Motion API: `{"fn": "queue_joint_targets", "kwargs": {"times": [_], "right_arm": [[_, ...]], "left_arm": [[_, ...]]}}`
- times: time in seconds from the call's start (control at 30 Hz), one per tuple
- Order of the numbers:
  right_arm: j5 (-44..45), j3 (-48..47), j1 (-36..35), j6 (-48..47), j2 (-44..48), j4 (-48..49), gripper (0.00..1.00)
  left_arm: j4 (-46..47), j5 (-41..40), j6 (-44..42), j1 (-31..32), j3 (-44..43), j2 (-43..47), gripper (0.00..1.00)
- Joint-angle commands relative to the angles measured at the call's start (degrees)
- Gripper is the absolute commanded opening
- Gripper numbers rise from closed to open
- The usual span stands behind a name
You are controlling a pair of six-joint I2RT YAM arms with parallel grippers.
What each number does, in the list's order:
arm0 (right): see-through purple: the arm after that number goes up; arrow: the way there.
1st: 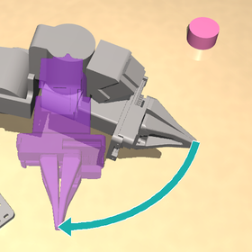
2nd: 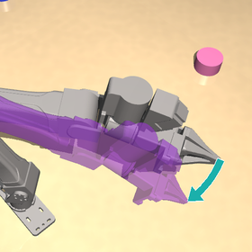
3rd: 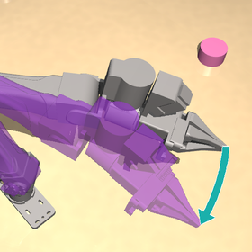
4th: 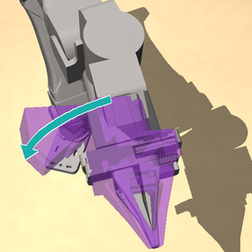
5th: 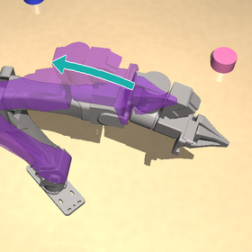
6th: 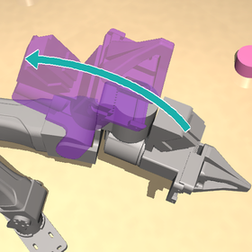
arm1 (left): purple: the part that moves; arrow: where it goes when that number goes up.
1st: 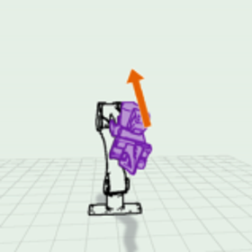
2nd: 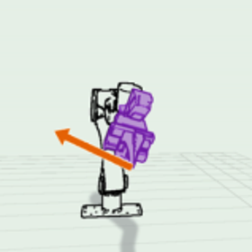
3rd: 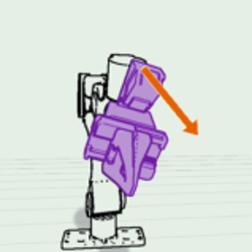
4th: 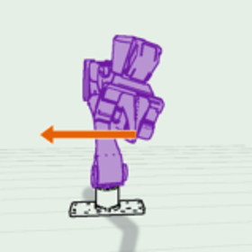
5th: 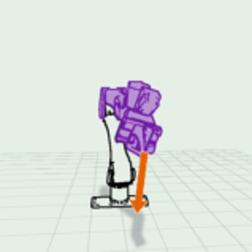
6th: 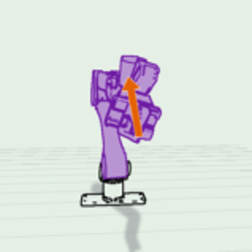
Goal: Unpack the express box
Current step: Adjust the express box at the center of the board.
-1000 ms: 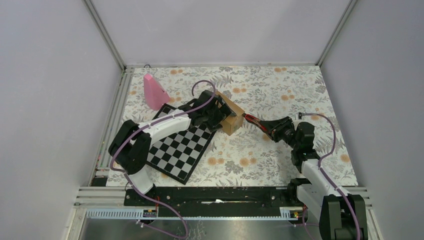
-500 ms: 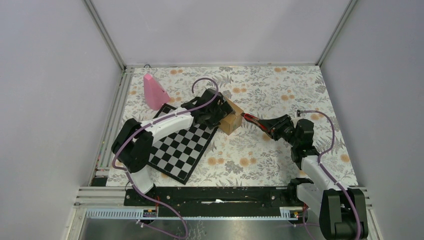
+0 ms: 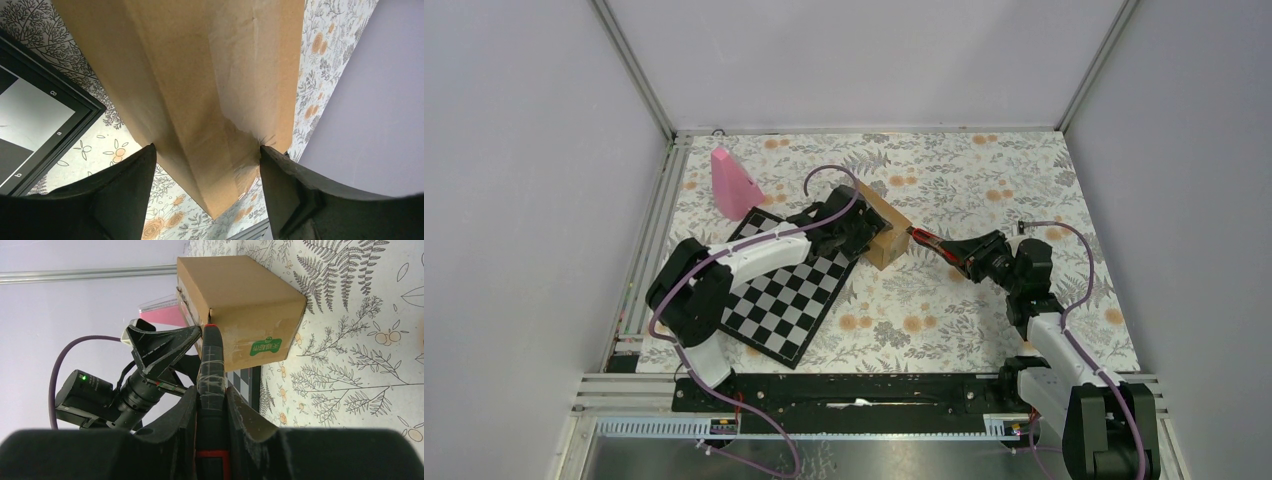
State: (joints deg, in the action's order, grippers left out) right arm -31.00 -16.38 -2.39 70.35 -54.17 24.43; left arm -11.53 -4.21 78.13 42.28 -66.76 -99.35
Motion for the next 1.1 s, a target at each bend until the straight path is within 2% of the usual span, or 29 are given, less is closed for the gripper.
{"fn": "queue_joint_targets", "kwargs": {"times": [0.0,0.5,1.07], "right_arm": [[-2.9,-1.1,0.3,-2.3,0.8,-5.2,0.0],[-6.7,-1.0,5.7,-1.9,0.5,-5.2,0.0],[-8.7,-2.3,7.1,-3.4,-0.3,-5.9,0.0]], "left_arm": [[0.1,-4.3,3.4,-0.1,2.4,1.1,0.69],[-0.6,-4.2,3.9,-0.2,2.7,1.4,0.69],[-0.7,-3.3,4.1,0.0,1.9,1.2,0.7]]}}
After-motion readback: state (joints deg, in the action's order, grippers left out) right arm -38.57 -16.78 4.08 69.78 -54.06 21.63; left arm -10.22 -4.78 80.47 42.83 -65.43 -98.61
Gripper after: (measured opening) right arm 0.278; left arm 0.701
